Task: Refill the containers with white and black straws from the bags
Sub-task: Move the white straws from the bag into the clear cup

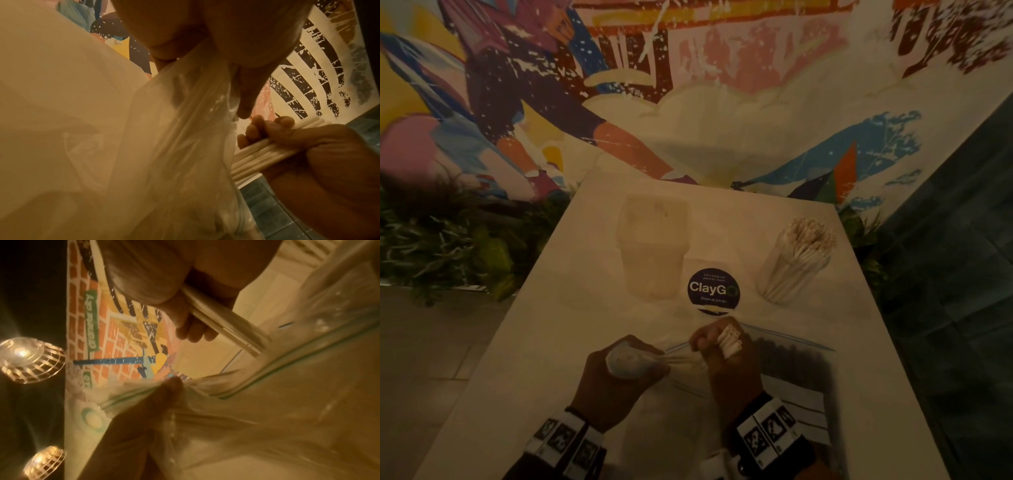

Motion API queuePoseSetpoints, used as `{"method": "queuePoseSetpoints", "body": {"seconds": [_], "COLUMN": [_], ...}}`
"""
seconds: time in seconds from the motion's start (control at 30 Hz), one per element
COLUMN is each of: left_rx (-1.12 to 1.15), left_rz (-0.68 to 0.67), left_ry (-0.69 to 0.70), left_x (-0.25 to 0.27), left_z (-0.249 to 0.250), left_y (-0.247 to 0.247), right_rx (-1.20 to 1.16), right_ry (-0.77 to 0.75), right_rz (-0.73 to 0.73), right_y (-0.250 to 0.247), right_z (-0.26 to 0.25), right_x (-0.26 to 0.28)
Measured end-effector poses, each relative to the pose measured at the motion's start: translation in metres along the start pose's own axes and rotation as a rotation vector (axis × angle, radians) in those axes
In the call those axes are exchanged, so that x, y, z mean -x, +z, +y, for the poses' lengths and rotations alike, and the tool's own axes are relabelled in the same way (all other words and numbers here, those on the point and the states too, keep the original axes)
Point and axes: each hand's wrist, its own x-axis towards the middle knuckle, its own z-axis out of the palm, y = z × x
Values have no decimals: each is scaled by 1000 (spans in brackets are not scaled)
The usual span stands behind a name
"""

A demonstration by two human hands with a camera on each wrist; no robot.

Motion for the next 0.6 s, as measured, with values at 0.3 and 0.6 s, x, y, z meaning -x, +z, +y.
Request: {"method": "queuePoseSetpoints", "body": {"seconds": [0.3, 0.6], "left_rx": [1, 16], "left_rz": [15, 25], "left_ry": [10, 0], "left_x": [2, 4], "left_z": [1, 5], "left_y": [0, 1], "right_rx": [14, -489], "right_ry": [144, -109], "right_rz": [-189, 128], "right_y": [-9, -67], "right_z": [-9, -76], "right_x": [-3, -68]}}
